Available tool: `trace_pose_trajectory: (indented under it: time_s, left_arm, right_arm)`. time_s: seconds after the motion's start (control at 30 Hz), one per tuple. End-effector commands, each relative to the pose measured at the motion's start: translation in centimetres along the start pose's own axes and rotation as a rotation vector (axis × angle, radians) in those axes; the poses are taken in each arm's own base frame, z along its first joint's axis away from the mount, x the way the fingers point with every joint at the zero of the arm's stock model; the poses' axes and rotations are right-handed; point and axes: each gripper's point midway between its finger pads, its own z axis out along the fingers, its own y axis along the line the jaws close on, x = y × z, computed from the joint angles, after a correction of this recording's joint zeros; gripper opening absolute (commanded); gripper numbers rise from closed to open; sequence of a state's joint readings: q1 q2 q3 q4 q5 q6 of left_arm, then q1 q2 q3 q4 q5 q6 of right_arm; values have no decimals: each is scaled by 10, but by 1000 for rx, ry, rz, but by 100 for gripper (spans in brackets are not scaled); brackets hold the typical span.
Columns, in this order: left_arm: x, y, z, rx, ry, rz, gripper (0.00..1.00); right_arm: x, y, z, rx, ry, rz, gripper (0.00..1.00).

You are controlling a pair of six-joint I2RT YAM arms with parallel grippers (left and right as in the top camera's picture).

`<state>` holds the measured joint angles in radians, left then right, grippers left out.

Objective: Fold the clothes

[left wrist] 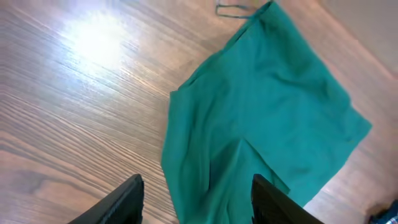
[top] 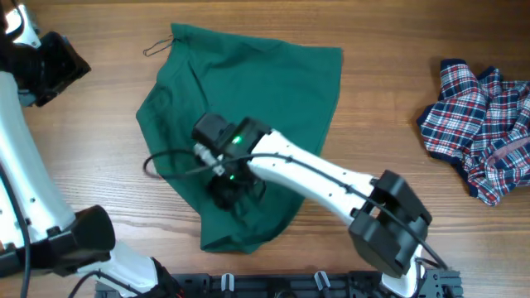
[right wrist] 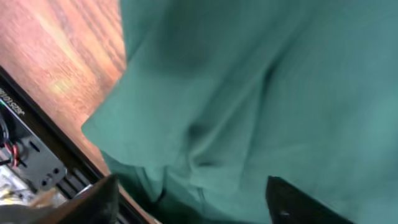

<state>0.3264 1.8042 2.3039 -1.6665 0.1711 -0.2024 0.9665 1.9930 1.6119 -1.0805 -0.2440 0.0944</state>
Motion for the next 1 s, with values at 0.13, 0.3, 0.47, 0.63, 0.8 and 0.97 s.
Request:
trace_pose_trajectory:
  time_s: [0.13, 0.3, 0.47, 0.63, 0.8, 0.97]
  left_arm:
    - [1, -4, -1, 16, 2, 16, 54]
    - [4, -4, -1, 17, 14, 14, 54]
    - [4, -4, -1, 17, 15, 14, 54]
    - [5, -6, -3, 30, 14, 15, 49]
    - [6, -12, -35, 59, -87, 35, 56]
    - [8, -14, -51, 72, -136, 48, 61]
  right_arm:
    - [1, 17, 53, 37, 63, 2, 82]
    - [15, 16, 51, 37, 123, -21, 78]
    - [24, 31, 56, 66, 148, -124, 77]
    - [33, 37, 71, 128, 186, -203, 76]
    - [36, 27, 75, 190, 205, -199, 47]
    - [35, 11, 67, 295, 194, -136, 5]
